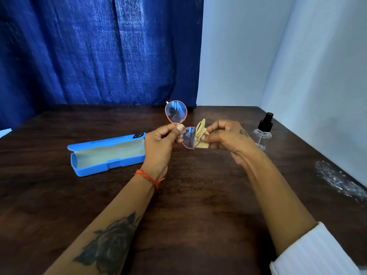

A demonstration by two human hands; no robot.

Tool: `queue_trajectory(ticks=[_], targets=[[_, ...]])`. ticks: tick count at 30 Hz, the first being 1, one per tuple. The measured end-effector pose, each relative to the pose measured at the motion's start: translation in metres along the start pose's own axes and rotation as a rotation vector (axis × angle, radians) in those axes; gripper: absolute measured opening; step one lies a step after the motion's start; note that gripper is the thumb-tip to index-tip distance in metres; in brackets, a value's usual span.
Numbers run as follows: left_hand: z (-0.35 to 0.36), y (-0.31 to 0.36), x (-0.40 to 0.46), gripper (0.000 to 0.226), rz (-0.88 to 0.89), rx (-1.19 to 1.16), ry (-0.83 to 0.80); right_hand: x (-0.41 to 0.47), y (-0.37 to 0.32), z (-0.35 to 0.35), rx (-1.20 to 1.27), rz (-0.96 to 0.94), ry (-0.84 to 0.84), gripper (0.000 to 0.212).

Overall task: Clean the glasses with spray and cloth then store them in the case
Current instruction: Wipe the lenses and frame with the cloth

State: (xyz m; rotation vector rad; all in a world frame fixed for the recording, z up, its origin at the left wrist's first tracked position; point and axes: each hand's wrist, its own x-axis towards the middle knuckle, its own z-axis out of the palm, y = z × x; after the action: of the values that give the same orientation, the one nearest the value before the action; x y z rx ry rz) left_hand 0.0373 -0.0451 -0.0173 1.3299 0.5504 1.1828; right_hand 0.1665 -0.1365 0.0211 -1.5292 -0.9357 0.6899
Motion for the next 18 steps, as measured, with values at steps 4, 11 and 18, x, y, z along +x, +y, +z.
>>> queue_trajectory(ticks=[4,11,18], targets=[[0.000,-0.002,0.000,0.007,-0.019,-0.041,-0.005,0.002,0.002,-0.002,0.139,0.139,-0.094,0.023],[0.001,-0.001,-0.002,0.009,-0.005,0.005,-0.053,0.004,0.001,-0.013,0.105,0.271,-0.125,0.026],[0.003,-0.001,-0.003,0.011,0.123,0.174,-0.106,0.002,0.002,0.006,-0.500,-0.842,0.615,0.023]])
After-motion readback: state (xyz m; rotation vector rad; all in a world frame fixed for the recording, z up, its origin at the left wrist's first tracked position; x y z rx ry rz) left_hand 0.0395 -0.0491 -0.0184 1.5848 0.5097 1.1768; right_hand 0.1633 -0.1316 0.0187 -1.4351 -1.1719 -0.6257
